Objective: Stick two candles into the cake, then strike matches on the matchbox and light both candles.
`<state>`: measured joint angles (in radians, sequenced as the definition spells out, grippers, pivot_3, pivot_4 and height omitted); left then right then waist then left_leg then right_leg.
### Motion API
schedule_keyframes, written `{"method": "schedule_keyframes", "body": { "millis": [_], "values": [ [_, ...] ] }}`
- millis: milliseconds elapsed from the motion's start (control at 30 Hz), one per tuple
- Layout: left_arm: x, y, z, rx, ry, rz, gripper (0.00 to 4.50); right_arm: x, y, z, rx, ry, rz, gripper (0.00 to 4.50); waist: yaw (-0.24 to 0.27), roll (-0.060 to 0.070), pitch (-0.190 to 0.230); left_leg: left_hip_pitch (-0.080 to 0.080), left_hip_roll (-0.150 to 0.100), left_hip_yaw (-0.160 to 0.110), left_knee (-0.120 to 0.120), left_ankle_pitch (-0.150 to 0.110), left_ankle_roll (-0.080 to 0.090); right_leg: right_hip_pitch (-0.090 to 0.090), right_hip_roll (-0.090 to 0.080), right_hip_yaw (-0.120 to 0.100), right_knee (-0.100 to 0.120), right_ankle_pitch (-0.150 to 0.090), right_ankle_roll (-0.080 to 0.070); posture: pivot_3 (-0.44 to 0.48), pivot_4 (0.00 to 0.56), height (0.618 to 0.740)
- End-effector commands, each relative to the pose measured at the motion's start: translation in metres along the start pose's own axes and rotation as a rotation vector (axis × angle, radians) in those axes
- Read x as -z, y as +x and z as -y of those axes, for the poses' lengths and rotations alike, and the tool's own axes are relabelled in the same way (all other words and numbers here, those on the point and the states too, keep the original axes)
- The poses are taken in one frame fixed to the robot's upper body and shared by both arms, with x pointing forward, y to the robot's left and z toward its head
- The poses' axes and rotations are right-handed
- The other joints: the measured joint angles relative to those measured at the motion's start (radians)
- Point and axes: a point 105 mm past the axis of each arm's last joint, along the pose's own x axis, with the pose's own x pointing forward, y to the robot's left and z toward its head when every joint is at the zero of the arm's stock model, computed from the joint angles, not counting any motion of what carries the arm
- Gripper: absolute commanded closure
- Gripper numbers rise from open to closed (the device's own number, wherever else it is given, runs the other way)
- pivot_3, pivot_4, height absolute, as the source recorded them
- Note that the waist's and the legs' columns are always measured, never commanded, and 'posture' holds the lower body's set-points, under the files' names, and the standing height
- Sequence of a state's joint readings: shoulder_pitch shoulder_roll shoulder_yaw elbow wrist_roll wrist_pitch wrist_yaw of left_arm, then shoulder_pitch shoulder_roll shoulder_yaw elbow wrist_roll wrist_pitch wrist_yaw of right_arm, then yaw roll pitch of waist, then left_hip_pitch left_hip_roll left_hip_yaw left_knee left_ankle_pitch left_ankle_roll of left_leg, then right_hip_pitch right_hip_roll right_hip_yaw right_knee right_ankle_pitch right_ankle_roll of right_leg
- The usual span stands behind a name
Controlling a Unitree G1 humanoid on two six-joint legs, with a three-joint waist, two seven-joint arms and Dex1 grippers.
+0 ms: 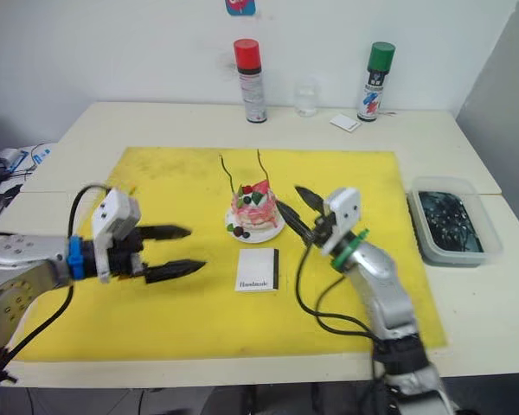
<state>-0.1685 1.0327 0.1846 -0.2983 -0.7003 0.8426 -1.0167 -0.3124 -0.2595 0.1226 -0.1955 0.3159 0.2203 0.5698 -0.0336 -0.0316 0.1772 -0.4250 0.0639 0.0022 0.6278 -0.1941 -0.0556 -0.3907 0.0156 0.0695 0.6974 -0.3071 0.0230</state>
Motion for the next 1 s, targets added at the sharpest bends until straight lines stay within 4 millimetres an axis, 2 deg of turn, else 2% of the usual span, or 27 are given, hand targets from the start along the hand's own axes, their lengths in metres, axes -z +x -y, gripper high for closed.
{"method": "schedule_keyframes", "body": {
  "millis": [33, 100, 267, 400, 600, 767, 1000],
  "values": [
    [0.0, -0.008, 0.007, 0.073, -0.145, -0.007, 0.0, -0.006, -0.009, -0.018, -0.134, -0.07, -0.09, 2.2, 0.0, 0.0, 0.0, 0.0, 0.0, 0.0, 0.0, 0.0, 0.0, 0.0, 0.0, 0.0, 0.0, -0.002, 0.0, 0.0, 0.15, 0.74],
    [0.004, -0.004, 0.005, 0.098, -0.232, -0.011, 0.0, 0.008, -0.02, -0.017, -0.184, -0.151, -0.233, 2.63, 0.001, 0.001, 0.001, 0.0, 0.0, -0.001, 0.0, 0.0, 0.0, 0.0, 0.001, -0.001, 0.001, -0.004, 0.002, 0.0, 0.15, 0.74],
    [0.004, 0.01, 0.007, 0.166, -0.427, -0.006, 0.0, 0.015, -0.022, -0.011, -0.192, -0.177, -0.358, 4.39, 0.001, 0.0, 0.0, 0.001, -0.001, 0.0, 0.001, 0.0, 0.0, 0.001, 0.001, 0.0, 0.001, -0.004, 0.004, 0.0, 0.15, 0.74],
    [-0.01, 0.016, 0.008, 0.252, -0.557, 0.059, 0.0, 0.017, -0.021, -0.012, -0.204, -0.158, -0.404, 4.45, 0.001, -0.001, 0.0, 0.0, -0.001, -0.001, 0.001, 0.0, 0.0, 0.001, 0.001, 0.0, 0.0, -0.004, 0.005, 0.0, 0.15, 0.74],
    [0.005, 0.042, 0.002, 0.227, -0.7, 0.022, 0.0, 0.026, -0.023, -0.016, -0.232, -0.151, -0.481, 4.45, 0.001, -0.001, 0.0, -0.001, -0.001, -0.001, 0.001, 0.0, 0.0, 0.001, 0.001, -0.001, 0.0, -0.004, 0.006, 0.0, 0.15, 0.74],
    [0.002, 0.06, -0.008, 0.192, -0.768, 0.091, 0.0, 0.034, -0.015, -0.019, -0.253, -0.182, -0.517, 4.45, 0.002, -0.001, 0.0, -0.001, -0.001, -0.003, 0.002, 0.0, 0.0, 0.001, 0.001, -0.002, 0.001, -0.004, 0.006, 0.0, 0.15, 0.74],
    [-0.007, 0.064, 0.011, 0.29, -0.781, 0.078, 0.0, 0.044, -0.007, -0.028, -0.312, -0.199, -0.565, 4.45, 0.002, -0.001, 0.0, 0.0, -0.002, -0.002, 0.003, 0.0, 0.0, 0.002, 0.0, 0.0, 0.0, -0.002, 0.009, 0.0, 0.15, 0.74]
  ]
}}
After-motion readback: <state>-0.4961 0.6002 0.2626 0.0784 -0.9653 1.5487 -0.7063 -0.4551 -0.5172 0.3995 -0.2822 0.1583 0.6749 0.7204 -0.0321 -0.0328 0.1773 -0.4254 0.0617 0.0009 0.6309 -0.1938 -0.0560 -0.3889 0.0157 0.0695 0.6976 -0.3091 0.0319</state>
